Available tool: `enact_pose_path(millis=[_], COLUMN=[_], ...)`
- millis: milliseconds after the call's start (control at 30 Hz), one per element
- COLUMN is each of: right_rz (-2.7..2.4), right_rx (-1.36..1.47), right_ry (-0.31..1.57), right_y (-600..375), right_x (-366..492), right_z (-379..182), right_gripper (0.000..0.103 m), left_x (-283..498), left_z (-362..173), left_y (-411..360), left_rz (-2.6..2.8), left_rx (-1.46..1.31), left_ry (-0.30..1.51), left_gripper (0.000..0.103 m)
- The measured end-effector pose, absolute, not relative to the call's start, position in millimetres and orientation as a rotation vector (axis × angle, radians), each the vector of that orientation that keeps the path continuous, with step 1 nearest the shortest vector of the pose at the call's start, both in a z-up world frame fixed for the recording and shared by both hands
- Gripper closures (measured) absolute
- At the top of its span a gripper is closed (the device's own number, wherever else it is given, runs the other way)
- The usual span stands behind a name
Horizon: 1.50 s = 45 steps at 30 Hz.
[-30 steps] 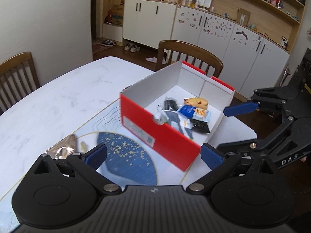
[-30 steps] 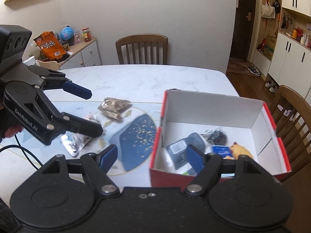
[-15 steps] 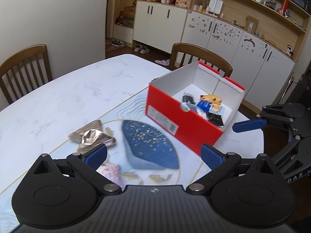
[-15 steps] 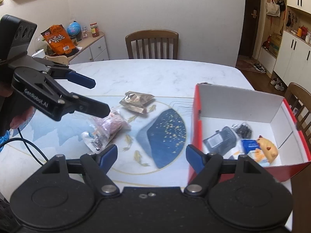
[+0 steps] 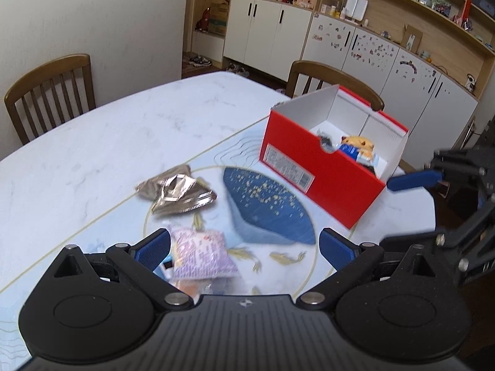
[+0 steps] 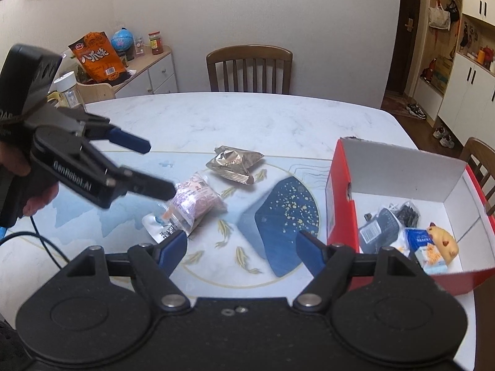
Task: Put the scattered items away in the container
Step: 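Withdraw both tools from the box toward the pink bag and foil packet, then grasp the pink-white snack bag with the right tool while the left tool grasps the clear packet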
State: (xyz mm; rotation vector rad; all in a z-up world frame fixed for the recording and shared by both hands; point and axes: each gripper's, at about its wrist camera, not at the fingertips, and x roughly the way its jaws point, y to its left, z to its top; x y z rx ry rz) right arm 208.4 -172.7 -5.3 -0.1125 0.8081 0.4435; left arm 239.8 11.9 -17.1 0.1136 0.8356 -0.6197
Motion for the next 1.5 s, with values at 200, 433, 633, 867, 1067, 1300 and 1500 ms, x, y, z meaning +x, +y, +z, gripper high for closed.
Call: enact_pose_path(millis=[200,433,633,867,1067,1300,1500], right_rz=[0.462,0.528,0.577,0.618,0.661,0.698,0.732], right_rx=[-0.133,-0.159,-0.184,-0.217,-0.257,-0.278,-0.305], right_ry=[0.814,0.818,0.838,0.87,0.882,0.905,0.901], right_y=[-160,-142,-128,-111,-94,-77,-63], right_x=[224,244,259,273,285,299,306], right_z=[-11,-22,-36,-52,-62,-75,-84], right_gripper=[0.026,0.026,0.026,0.026,0.026,0.026,0.021], left_x=[238,236,237,238,238,242,244], left_z=[-40,-63,-82,-96,-108,-114,-122], left_y=[22,30,33,32,30,30,33], left_rz=[-0.607,-0.576,-0.539,-0.527,-0.518,-0.509,-0.496], left_rx=[0.116,0.105,0.1,0.097,0.09,0.074,0.055], left_ry=[0.879,0.903,0.921,0.903,0.906,0.895,0.909], left_gripper=[0.0,0.0,0.0,0.001,0.001,0.003,0.005])
